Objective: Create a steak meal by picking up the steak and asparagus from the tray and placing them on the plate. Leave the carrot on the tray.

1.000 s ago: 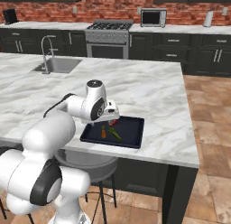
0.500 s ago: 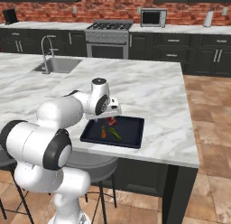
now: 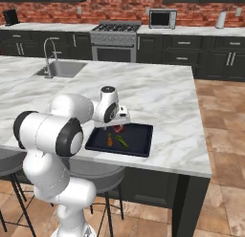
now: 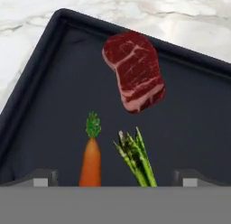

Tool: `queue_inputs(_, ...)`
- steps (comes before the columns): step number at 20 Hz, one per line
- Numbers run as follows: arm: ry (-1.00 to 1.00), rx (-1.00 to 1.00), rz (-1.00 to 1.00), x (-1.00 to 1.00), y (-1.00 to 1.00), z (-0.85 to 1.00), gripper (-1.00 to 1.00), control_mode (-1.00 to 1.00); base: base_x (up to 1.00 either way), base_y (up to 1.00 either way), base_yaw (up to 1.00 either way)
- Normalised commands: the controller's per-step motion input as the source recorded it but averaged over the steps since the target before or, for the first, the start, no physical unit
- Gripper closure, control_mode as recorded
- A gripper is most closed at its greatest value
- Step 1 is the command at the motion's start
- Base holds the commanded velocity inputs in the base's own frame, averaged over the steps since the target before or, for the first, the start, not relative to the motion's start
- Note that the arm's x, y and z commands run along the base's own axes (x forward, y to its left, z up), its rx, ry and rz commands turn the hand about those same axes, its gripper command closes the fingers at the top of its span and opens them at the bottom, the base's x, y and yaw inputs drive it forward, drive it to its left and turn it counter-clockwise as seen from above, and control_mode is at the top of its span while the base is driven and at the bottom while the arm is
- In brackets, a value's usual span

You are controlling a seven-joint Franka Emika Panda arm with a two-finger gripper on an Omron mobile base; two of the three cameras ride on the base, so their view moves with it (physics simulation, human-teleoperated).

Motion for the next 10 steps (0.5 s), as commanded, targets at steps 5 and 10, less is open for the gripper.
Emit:
queue_inputs(5, 0.00, 0.00, 0.00, 0.39, 0.00, -0.26, -1.00, -1.00, 0.00, 0.00, 0.00)
queue_inputs(10, 0.00, 0.00, -0.02, 0.36, 0.00, -0.24, -1.00, -1.00, 0.00, 0.00, 0.00)
